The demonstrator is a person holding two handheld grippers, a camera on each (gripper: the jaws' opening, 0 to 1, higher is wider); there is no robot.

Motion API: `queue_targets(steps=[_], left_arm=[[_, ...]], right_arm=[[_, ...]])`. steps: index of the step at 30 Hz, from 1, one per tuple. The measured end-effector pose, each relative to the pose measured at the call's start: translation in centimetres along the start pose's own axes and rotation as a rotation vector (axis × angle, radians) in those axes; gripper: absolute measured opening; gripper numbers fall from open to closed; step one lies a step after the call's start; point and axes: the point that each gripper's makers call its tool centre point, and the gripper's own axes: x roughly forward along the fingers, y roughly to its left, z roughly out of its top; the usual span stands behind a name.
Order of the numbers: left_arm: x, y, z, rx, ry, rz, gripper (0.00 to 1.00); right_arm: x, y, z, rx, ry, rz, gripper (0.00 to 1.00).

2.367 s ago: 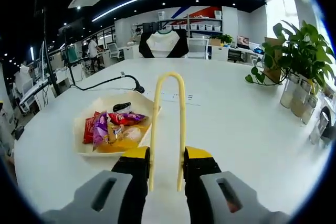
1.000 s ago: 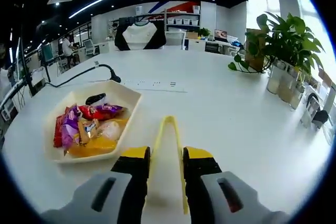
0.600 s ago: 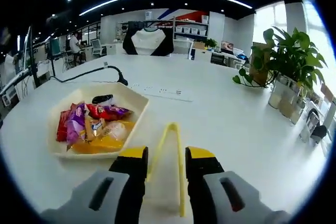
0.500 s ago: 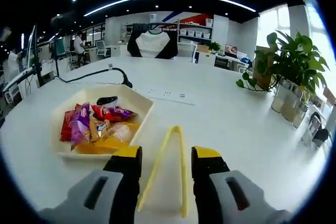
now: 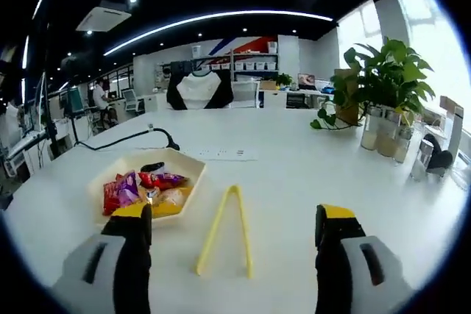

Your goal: Place the target food into the container with the food tongs after gripping and lifting it, then release it inside without dropping or visibly crushing the food.

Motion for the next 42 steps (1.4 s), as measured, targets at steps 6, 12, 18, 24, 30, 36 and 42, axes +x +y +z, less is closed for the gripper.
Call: queue_targets(steps=[6,12,18,24,30,36,42], left_arm=[[0.8,-0.7,0.7,0.003,-0.020,-0.022,0.82],[1.4,-1.1,0.7,0.009,-0.019,-0.033,0.82],[1.8,-1.4,1.0,0.014,-0.026,-0.038,0.82],[1.9,-1.0,1.5,0.016,-0.037,-0.016,0.83],[2.1,-0.6,1.8,0.019,-0.046,0.011,0.86],[2.3,-0.2,2.1,0.019,-0.061,0.044,0.90],[2.9,0.9,1.8,0.015,-0.063,0.103,0.99]], right_arm=[[-3.2,0.9,-0.2,0.067,-0.007,0.025,0.99],[-6.2,1.4,-0.3,0.111,-0.061,0.039,0.99],[-9.3,1.0,0.0,0.022,-0.128,-0.002,0.99],[-12.3,1.5,1.0,-0.015,-0.194,0.008,0.99],[-14.6,1.7,3.2,-0.028,-0.291,0.004,0.99],[-15.4,1.1,3.6,-0.019,-0.302,-0.023,0.99],[-15.4,1.1,3.4,-0.003,-0.296,-0.026,0.99]])
